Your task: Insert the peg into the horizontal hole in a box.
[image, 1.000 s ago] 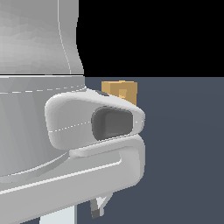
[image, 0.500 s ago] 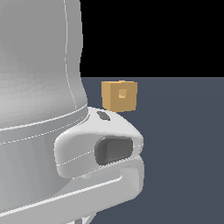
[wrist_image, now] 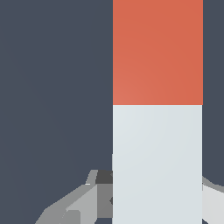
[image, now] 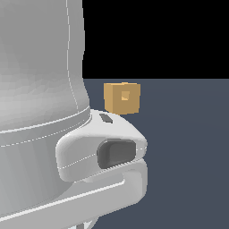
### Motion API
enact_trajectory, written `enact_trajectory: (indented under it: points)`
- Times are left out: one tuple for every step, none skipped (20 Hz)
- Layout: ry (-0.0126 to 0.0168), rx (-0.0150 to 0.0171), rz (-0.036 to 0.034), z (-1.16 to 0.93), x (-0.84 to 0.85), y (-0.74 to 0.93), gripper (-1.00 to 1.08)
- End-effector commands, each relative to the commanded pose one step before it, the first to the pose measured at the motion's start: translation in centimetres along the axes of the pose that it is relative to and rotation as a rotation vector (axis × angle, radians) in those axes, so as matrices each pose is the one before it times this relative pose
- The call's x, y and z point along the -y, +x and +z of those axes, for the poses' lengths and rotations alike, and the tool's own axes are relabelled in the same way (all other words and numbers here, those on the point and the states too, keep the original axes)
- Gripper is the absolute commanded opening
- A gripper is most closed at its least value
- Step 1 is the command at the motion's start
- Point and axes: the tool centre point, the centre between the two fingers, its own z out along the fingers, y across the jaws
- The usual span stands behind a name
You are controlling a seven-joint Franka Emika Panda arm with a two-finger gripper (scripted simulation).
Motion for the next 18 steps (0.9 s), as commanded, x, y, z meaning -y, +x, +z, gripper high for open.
enact_trajectory:
  points:
    - [-0.00047, -0.00030, -0.00097, -0.057, -0.234, 0.260, -1.00]
    - [0.00000, 0.00000, 0.00000, -0.055, -0.175, 0.198, -1.00]
    - [0.00005, 0.00010, -0.00084, -0.072, -0.257, 0.294, -1.00]
    - [0.00001, 0.00002, -0.00049, -0.087, -0.294, 0.334, -1.00]
    - [0.00001, 0.00002, -0.00069, -0.103, -0.352, 0.400, -1.00]
    - [0.00000, 0.00000, 0.00000, -0.119, -0.377, 0.424, -1.00]
    - [0.00002, 0.00003, -0.00109, -0.135, -0.467, 0.532, -1.00]
    - [0.00002, 0.00003, -0.00085, -0.151, -0.510, 0.577, -1.00]
    - [0.00002, 0.00003, -0.00085, -0.168, -0.561, 0.634, -1.00]
    - [0.00002, 0.00003, -0.00098, -0.184, -0.618, 0.698, -1.00]
    - [0.00002, 0.00003, -0.00098, -0.201, -0.671, 0.756, -1.00]
    - [0.00002, 0.00004, -0.00109, -0.218, -0.729, 0.820, -1.00]
    - [0.00002, 0.00004, -0.00120, -0.233, -0.782, 0.878, -1.00]
    - [0.00002, 0.00004, -0.00129, -0.244, -0.820, 0.918, -1.00]
    - [0.00002, 0.00004, -0.00120, -0.251, -0.840, 0.936, -1.00]
    - [0.00002, 0.00004, -0.00129, -0.256, -0.859, 0.956, -1.00]
    - [0.00002, 0.00004, -0.00129, -0.259, -0.870, 0.965, -1.00]
    - [0.00001, 0.00004, -0.00129, -0.261, -0.878, 0.971, -1.00]
